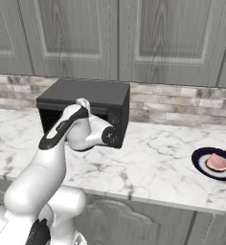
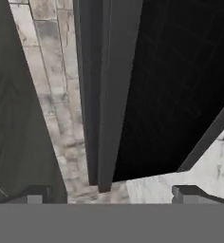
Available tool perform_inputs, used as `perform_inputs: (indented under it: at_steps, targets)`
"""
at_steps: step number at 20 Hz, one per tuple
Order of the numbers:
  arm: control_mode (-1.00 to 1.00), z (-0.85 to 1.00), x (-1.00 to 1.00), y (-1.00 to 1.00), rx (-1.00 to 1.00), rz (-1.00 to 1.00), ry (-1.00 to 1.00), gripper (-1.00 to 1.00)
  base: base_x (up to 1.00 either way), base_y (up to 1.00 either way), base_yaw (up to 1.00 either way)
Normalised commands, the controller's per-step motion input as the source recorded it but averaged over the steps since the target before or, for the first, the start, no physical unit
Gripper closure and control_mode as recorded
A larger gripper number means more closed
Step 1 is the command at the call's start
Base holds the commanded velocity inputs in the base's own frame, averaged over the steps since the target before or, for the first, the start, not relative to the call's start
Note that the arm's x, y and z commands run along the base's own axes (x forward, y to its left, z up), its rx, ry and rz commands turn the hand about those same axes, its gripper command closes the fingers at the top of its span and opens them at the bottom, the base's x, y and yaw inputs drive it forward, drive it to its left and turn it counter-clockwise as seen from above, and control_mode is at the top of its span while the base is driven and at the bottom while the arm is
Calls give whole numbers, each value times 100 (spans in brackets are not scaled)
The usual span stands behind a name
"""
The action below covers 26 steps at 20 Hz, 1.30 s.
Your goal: Open the toaster oven door. Place the bread on the top rack in the toaster oven and place the steak on the bottom rack.
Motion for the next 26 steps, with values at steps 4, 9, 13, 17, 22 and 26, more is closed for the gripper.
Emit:
perform_inputs:
  at_steps: [4, 9, 13, 17, 22, 26]
  targets:
    - [-100, 0, 56, -6, 24, 0, 0, -100, 0, 0, 0]
    - [-100, -9, 50, -4, 14, 0, 0, -100, 0, 0, 0]
    - [-100, -26, 46, 0, -2, 0, 4, -100, 0, 0, 0]
    - [-100, -19, 45, 0, -1, 0, 5, -100, 0, 0, 0]
    - [-100, -2, 40, 0, -2, 0, 5, -100, 0, 0, 0]
    - [-100, -23, 46, 0, -7, 0, 9, -100, 0, 0, 0]
